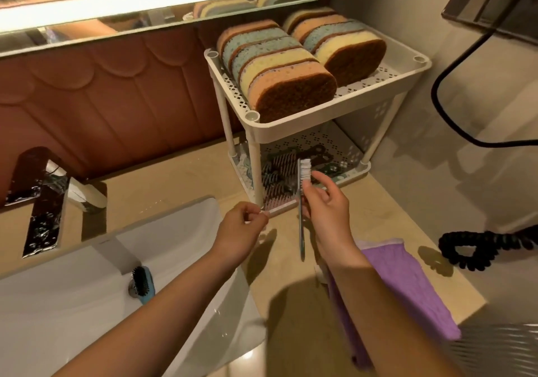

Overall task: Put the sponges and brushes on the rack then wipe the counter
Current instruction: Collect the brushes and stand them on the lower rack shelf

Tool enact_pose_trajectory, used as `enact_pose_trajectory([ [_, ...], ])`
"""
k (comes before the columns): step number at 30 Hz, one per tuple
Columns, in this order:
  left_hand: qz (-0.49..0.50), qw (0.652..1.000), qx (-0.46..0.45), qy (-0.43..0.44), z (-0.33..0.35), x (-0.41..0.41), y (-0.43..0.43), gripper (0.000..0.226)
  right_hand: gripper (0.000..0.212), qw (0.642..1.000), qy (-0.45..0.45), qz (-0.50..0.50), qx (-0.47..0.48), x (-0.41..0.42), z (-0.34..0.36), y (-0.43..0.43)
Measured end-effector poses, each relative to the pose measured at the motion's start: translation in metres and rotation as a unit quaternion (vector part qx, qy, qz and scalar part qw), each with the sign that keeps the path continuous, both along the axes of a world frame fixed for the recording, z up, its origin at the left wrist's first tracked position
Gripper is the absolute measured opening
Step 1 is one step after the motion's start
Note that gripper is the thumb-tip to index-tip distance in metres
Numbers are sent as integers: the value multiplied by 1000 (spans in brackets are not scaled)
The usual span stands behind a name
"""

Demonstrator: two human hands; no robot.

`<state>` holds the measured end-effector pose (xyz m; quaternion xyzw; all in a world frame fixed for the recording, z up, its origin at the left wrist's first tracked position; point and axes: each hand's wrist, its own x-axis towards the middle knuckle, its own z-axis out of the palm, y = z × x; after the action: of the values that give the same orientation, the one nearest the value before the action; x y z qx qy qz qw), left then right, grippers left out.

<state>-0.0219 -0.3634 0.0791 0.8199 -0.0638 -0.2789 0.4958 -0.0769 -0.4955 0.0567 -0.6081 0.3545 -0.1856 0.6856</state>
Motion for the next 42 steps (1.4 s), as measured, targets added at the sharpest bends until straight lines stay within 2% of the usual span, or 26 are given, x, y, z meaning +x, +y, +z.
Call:
enact_pose_trajectory([
  [5,6,985,-18,-169,2,26,-16,54,14,994,51,-36,-87,24,1,-50],
  [8,-39,963,-38,-262,-2,34,-21,43,20,983,112,2,-145,49,-10,-76],
  [11,-43,952,-26,-303,-8,39,-20,28,24,971,152,41,-182,79,-23,-96],
  [13,-45,947,-3,-319,-11,41,-18,26,26,948,173,87,-252,98,-31,-106],
  [15,-60,939,8,-338,-14,44,-17,27,29,907,214,145,-332,115,-36,-114],
  [18,-71,933,7,-352,-15,46,-16,26,28,879,236,190,-368,134,-40,-121],
  [23,-87,930,-8,-358,-18,48,-15,32,32,869,197,194,-410,156,-48,-121],
  [27,-78,929,-12,-362,-19,49,-15,38,12,878,160,189,-409,169,-47,-119],
  [29,-74,927,-13,-368,-22,50,-16,38,10,876,164,193,-410,174,-48,-120],
  [32,-70,927,-17,-368,-23,51,-16,38,25,873,174,212,-404,179,-54,-122],
  [35,-67,928,-18,-367,-25,52,-17,37,34,855,193,252,-411,177,-57,-122],
  [42,-61,925,-13,-374,-27,52,-15,26,35,846,188,278,-416,166,-54,-120],
])
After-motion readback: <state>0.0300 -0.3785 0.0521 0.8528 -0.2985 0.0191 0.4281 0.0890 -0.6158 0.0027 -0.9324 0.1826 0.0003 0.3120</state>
